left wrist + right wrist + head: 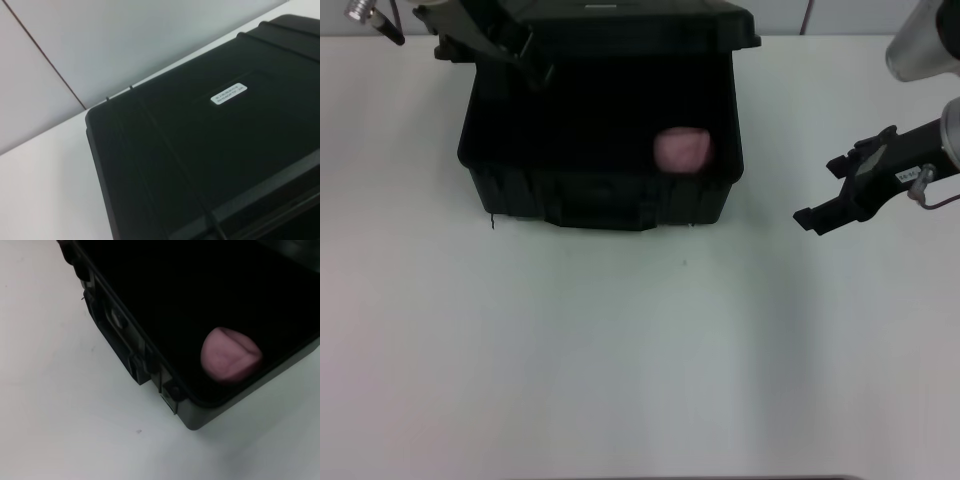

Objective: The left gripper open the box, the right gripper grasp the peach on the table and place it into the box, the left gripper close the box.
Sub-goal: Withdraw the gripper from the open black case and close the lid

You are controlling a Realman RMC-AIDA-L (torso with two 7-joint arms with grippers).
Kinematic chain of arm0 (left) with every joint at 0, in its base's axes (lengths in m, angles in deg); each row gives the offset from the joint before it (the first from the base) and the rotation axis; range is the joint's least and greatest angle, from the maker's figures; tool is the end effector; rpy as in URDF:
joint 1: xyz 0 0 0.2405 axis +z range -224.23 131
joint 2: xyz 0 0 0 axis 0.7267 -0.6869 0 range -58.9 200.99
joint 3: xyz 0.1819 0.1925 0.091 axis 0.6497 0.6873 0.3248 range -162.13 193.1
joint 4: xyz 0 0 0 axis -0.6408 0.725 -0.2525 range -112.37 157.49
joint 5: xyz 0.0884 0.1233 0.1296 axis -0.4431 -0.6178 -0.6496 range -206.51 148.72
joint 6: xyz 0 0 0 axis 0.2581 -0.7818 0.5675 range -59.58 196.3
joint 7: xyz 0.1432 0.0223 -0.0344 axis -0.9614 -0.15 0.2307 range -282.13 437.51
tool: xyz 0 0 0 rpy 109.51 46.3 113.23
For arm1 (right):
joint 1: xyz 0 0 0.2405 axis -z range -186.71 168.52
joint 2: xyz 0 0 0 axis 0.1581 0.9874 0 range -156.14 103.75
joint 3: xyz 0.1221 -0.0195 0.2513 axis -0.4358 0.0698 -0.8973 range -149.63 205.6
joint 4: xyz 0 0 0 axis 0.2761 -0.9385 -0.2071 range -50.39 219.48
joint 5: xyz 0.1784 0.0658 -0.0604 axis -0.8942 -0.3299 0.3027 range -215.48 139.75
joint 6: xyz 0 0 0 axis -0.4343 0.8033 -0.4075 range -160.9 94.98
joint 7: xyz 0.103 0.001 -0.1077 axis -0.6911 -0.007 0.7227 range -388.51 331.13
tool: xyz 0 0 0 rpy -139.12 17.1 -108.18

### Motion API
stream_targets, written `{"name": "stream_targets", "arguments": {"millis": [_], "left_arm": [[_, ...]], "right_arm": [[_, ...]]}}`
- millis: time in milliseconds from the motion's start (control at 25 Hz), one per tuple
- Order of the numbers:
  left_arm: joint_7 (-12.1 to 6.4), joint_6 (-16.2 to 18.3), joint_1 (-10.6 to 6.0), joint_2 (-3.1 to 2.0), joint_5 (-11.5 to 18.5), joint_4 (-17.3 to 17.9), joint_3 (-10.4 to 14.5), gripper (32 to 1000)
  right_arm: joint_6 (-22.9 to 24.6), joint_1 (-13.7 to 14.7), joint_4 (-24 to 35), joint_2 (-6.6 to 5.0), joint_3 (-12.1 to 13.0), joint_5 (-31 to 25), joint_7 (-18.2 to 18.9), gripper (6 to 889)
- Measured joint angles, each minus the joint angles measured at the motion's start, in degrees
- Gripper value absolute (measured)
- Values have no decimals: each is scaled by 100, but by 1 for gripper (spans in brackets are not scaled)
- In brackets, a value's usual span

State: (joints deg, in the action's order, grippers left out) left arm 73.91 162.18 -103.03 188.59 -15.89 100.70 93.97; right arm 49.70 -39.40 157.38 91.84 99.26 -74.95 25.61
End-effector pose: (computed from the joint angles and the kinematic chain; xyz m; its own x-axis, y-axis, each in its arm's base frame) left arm -0.0927 0.4279 0.0259 0.6465 0.7628 -0.0154 0.5081 -0.4455 -0.7371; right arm 0.2393 0.3639 0.0004 0.8476 -0.5131 0.1351 -0.4256 -0.8095 -0.4045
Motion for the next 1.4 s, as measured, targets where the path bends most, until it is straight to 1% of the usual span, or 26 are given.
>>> {"name": "stream_targets", "arguments": {"millis": [160, 640, 840, 1080, 1400], "left_arm": [[7, 47, 7, -1, -16, 74, 0, 897], [-19, 113, 8, -18, -42, 78, 0, 896], [-50, 121, 8, -24, -51, 3, 0, 895], [-71, 120, 7, -12, -194, -39, 0, 894], [-119, 89, -16, -14, -214, -294, 8, 895]], "right_arm": [[10, 6, 2, 0, 0, 0, -7, 854], [22, 7, 3, 0, 0, 0, -8, 854], [25, 5, 3, 0, 0, 0, -9, 854], [33, -7, 11, 0, 0, 0, -15, 854], [39, -18, 11, 0, 0, 0, -26, 854]]}}
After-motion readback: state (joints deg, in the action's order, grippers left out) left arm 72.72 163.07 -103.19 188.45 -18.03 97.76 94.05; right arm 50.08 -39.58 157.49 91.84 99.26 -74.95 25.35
